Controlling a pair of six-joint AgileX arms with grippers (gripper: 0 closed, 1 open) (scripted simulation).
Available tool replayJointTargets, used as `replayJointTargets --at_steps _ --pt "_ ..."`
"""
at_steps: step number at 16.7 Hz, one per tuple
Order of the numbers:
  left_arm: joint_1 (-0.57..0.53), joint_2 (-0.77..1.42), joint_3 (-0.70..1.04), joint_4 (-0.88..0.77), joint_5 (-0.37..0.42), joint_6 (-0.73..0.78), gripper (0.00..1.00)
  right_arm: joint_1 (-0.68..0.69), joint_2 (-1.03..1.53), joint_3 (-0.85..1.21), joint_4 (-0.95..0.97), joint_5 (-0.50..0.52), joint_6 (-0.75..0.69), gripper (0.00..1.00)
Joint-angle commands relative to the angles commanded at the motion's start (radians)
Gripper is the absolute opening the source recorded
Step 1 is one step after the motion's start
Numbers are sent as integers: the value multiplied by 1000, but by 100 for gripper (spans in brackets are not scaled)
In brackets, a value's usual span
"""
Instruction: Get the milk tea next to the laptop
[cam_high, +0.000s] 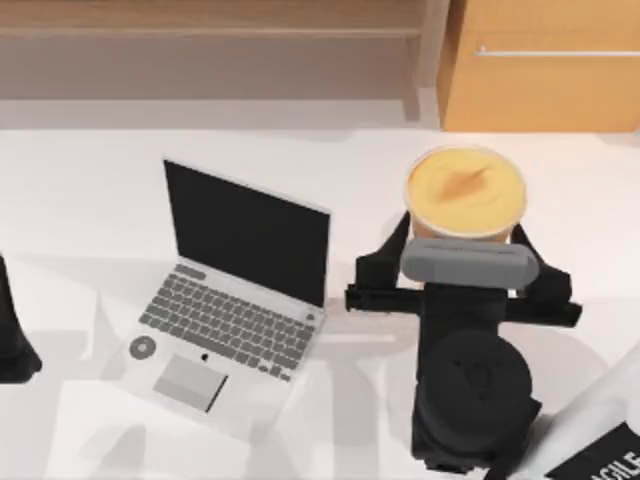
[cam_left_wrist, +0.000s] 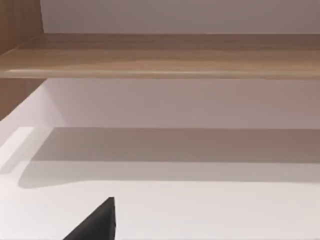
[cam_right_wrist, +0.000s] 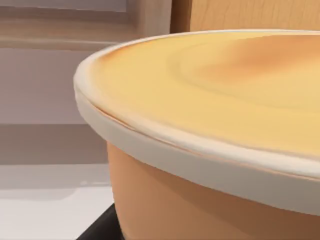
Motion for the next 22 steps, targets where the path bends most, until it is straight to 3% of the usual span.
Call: replayJointTargets --at_steps 6,14,22 --pt "0 0 0 0 0 0 100 137 -4 9 -43 12 78 0" --pt "0 0 0 0 0 0 100 149 -6 12 -41 7 86 0" --pt "0 0 0 0 0 0 100 243 -6 38 118 -16 49 0"
